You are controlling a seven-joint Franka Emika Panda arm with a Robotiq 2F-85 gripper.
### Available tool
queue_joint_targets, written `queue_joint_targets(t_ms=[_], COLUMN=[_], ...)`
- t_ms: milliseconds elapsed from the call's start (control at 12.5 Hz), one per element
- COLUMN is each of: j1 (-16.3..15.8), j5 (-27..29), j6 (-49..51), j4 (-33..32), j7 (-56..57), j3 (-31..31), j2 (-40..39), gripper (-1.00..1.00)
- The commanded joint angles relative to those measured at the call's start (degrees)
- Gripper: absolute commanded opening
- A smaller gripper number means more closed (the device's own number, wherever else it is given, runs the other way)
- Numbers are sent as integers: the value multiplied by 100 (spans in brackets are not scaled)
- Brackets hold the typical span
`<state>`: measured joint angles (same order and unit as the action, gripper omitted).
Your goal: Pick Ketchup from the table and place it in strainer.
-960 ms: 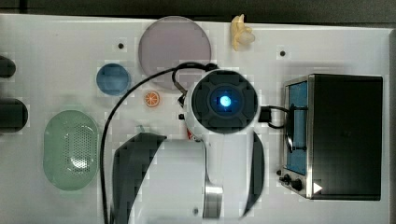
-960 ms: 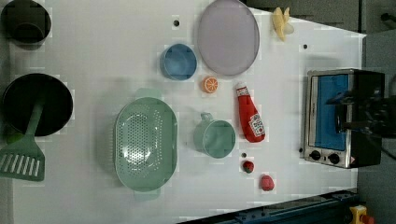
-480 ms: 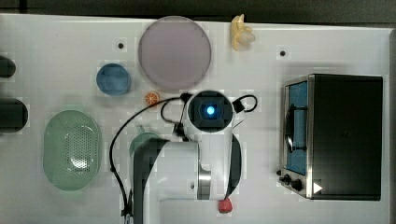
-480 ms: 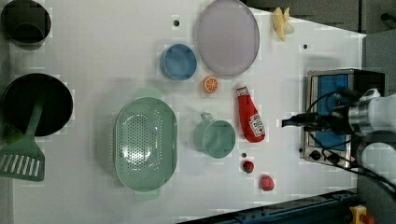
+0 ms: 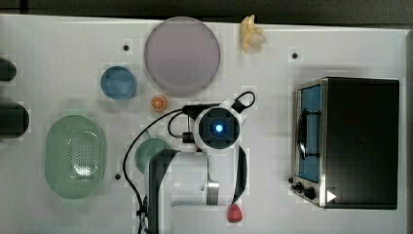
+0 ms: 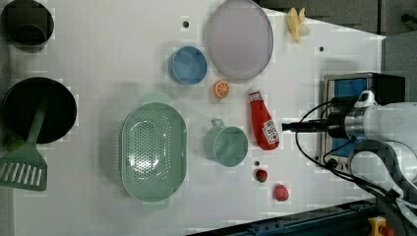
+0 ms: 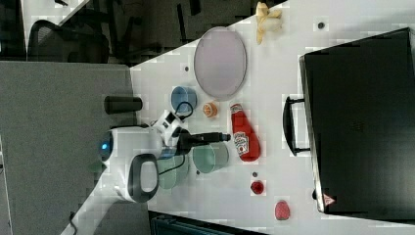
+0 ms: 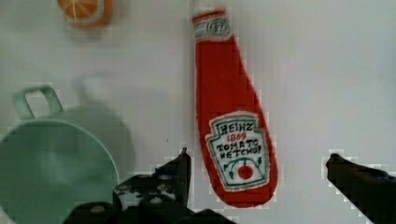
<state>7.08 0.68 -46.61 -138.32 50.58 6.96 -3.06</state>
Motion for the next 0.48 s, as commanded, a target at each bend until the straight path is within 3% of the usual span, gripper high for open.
queue_joint_targets(t_ms=[80, 320, 480], j1=[-9, -3, -6], j5=[-60, -603, -603], j6=[-428, -1276, -1479], j4=[-70, -64, -49], j7=[381, 383, 377], j3=[71, 54, 78], j2=[-481, -1011, -1273], gripper=[100, 100, 100])
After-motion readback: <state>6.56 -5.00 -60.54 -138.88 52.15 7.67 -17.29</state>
